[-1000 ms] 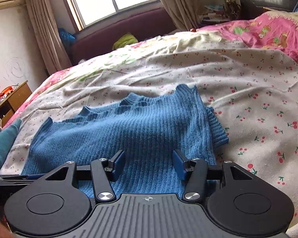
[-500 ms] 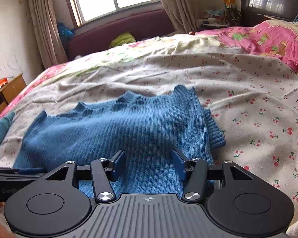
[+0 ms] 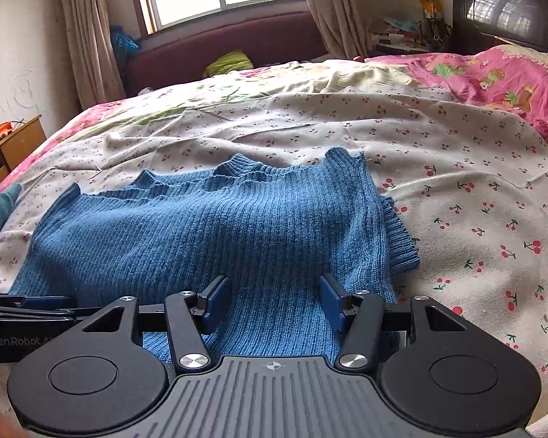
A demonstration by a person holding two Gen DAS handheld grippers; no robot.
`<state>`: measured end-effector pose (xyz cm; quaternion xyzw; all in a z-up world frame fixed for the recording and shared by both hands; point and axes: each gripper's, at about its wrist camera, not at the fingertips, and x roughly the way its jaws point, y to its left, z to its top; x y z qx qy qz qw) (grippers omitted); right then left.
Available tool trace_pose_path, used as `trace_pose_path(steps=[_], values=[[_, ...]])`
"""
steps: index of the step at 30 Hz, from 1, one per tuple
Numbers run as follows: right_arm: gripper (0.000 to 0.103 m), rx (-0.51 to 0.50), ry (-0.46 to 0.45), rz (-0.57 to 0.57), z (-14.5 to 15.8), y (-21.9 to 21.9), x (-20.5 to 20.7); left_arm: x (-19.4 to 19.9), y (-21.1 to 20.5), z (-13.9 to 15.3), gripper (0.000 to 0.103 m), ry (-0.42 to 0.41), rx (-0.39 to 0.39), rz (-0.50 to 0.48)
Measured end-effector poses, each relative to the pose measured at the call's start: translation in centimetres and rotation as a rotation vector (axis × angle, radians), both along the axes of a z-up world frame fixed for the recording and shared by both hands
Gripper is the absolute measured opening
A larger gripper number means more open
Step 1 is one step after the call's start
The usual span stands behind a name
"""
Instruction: Fold small clothes
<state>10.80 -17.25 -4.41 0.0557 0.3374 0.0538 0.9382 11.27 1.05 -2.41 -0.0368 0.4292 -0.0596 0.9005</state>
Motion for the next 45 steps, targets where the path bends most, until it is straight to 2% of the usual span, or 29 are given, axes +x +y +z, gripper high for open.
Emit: trace_pose_path(steps=[9,17,24,27,32,35,39,45], values=[[0.055,-0.018,0.001,0.010,0.0,0.1,0.0,-1.5,0.8,-0.6,0.067,-0.034,0.002,-0.018],[0.055,0.010,0.003,0.007,0.3,-0.2,-0.2,-2.2,1.5,-0.2,0.067,-0.046,-0.028,0.014],[0.055,0.161,-0.046,-0.092,3.1,-3.4,-2.1,-3.1,2.3,0.4,0.067,-0.072,-0.041,0.025],[0.056,0.122,-0.048,-0.141,3.4,-4.3,-2.5,-3.0,2.7,0.2,0.067,-0.065,-0.057,0.036],[0.056,0.054,0.028,-0.123,3.0,-3.6,-2.1,-3.1,3.8,0.9,0.067,-0.085,-0.085,0.086],[0.056,0.000,0.007,-0.088,3.6,-2.2,-2.3,-3.1,5.1,1.1,0.067,-0.078,-0.103,0.134],[0.058,-0.013,-0.011,-0.027,5.0,-0.1,-2.1,-3.0,6.4,1.0,0.067,-0.051,-0.131,0.182],[0.058,-0.055,-0.009,0.098,5.0,3.9,-2.8,-3.4,7.7,1.3,0.067,-0.060,-0.137,0.235]])
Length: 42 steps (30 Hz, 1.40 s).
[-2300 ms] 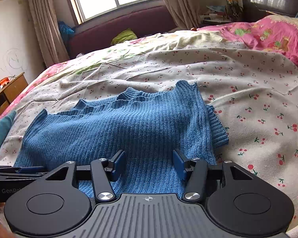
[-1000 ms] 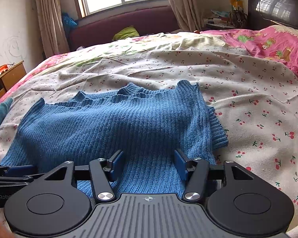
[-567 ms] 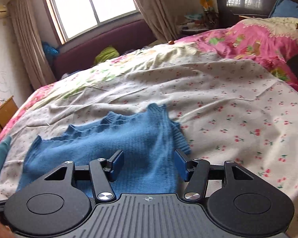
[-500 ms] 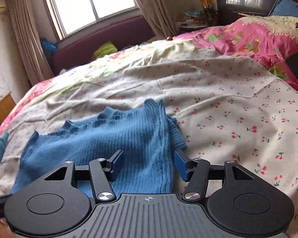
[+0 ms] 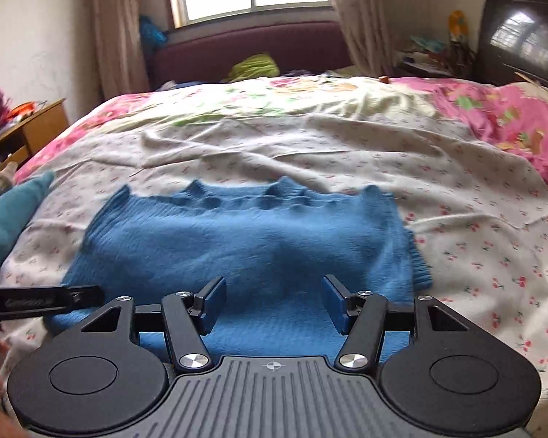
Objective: Fold small clothes
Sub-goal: 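Move both grippers to one end of the folded sweater, then grasp the sweater end with the right gripper while the left gripper grasps beside it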
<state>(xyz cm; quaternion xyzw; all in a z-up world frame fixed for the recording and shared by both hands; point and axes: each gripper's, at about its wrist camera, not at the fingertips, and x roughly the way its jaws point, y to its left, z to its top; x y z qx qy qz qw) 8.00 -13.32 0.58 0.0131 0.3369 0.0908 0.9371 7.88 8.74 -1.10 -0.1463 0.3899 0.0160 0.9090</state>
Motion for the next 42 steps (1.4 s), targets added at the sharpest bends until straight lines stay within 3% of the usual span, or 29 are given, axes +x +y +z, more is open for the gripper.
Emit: trace_pose_path(steps=[7,16,28,31,36,39,42], values=[[0.059,-0.034,-0.005,0.143,1.9,4.0,1.8,-2.2,1.0,0.7,0.067,-0.003,-0.030,0.028],[0.067,-0.119,0.102,0.380,2.9,12.8,5.5,-3.5,2.4,0.1,0.071,0.036,-0.113,0.052],[0.069,-0.223,0.362,0.454,-1.3,20.1,11.2,-3.6,1.5,-0.2,0.068,-0.011,-0.129,-0.020],[0.070,-0.312,0.375,0.476,-2.6,21.3,12.0,-3.3,1.9,-0.3,0.068,0.002,-0.158,-0.027],[0.077,-0.409,0.402,0.482,-4.3,23.1,12.9,-2.9,1.4,-0.6,0.068,0.018,-0.143,-0.043],[0.075,-0.442,0.383,0.478,-5.0,23.4,12.8,-2.6,1.6,-1.0,0.068,0.038,-0.153,-0.038],[0.050,-0.440,0.368,0.464,-4.5,22.6,12.9,-2.3,1.5,-0.9,0.068,0.032,-0.150,-0.035]])
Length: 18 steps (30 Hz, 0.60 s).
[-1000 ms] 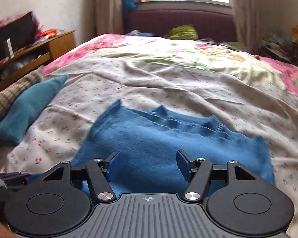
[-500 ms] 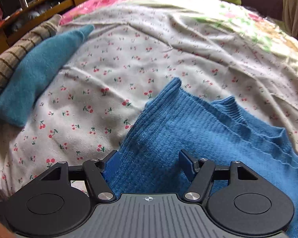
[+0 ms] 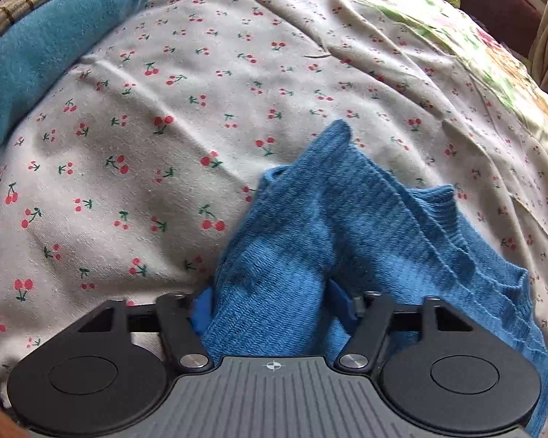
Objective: Fold small clothes
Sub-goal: 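Grasp the sweater end with the right gripper while the left gripper grasps beside it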
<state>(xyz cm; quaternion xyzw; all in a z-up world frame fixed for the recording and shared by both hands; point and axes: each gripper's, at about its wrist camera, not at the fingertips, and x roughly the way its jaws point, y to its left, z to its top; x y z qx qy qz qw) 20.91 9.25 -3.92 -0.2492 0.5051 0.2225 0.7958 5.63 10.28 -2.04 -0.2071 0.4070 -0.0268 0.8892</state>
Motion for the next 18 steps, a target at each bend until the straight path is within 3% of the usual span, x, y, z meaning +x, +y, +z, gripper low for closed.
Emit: trace_pose_path(steps=[2,5,15,16,18], values=[[0.032,0.021,0.004,-0.016,0.6,-1.0,0.3,0.0,-0.1,-0.1,0.068,-0.005,0.006,-0.004],[0.023,0.089,0.018,-0.068,1.7,-2.6,0.8,0.0,-0.4,-0.1,0.069,-0.014,0.020,-0.004],[0.021,0.283,-0.017,-0.138,5.9,-7.9,-0.5,0.5,-1.5,0.0,0.070,-0.089,0.064,0.006],[0.021,0.301,-0.019,-0.147,6.2,-8.6,-0.6,0.7,-1.5,-0.1,0.068,-0.101,0.072,0.001],[0.021,0.333,-0.019,-0.164,6.7,-10.0,-0.8,0.9,-1.9,0.0,0.052,-0.125,0.077,-0.028]])
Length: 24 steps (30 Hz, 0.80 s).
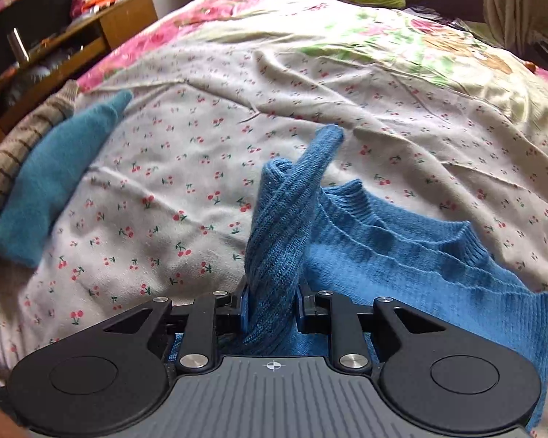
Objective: Fold small clothes
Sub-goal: 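Grasp the sweater end with the right gripper while the left gripper grasps beside it, then lift the held end with both grippers and fold it over the other half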
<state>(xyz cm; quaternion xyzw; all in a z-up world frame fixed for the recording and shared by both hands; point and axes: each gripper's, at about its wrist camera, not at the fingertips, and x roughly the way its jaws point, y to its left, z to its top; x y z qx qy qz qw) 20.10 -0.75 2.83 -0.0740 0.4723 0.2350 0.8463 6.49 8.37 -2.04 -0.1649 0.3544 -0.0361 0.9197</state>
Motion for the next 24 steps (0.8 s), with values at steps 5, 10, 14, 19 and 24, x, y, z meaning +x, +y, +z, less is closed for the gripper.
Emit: trace_pose_path(steps=[5,10,14,19,24], values=[[0.020,0.084,-0.002,-0.023,0.8,-3.4,-0.7,0.5,-1.7,0.5,0.036,-0.015,0.055,-0.061],[0.020,0.143,-0.014,-0.057,1.3,-6.8,-1.5,0.4,-4.5,1.4,0.031,-0.053,0.102,-0.138],[0.015,0.187,-0.024,-0.103,1.8,-10.0,-1.7,0.7,-6.8,2.4,0.028,-0.083,0.131,-0.212],[0.008,0.217,-0.057,-0.165,2.8,-14.1,-1.7,1.6,-9.7,3.1,0.028,-0.110,0.149,-0.288],[0.018,0.293,0.026,-0.210,1.1,-17.4,-1.5,1.9,-12.1,1.8,0.028,-0.091,0.220,-0.326]])
